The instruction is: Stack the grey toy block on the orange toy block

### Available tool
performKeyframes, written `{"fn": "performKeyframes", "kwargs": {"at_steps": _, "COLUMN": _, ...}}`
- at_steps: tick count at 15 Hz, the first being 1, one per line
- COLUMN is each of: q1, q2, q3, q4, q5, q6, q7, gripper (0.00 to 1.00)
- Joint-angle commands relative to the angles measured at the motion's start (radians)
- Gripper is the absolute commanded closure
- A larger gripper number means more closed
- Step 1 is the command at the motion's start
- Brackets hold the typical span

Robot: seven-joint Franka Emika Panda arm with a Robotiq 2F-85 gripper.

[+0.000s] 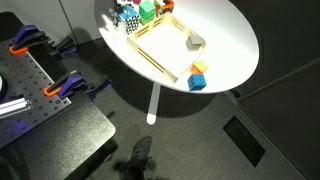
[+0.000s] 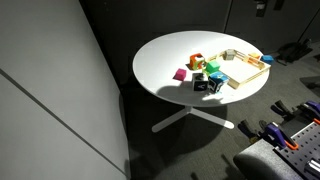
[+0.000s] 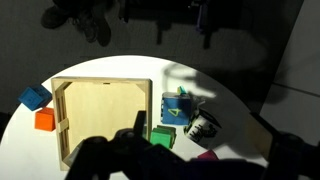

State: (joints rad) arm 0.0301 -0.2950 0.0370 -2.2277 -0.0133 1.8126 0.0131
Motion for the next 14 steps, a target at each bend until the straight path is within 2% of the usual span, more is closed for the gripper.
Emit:
{"fn": "performKeyframes", "kwargs": {"at_steps": 1, "q1": -0.021, "q2": 0.034, "q3": -0.027, "q4": 0.045, "q5": 0.003, "q6": 0.029, "q7": -0.007, "gripper": 0.00}}
{"fn": "performKeyframes", "kwargs": {"at_steps": 10, "q1": -0.076, "q2": 0.157, "q3": -0.083, "q4": 0.085, "q5": -0.011, "q6": 0.221, "q7": -0.004, "gripper": 0.00}}
{"fn": "performKeyframes", "kwargs": {"at_steps": 14, "q1": -0.101, "q2": 0.253, "q3": -0.107, "q4": 0.130, "q5": -0.007, "q6": 0.243, "q7": 0.002, "gripper": 0.00}}
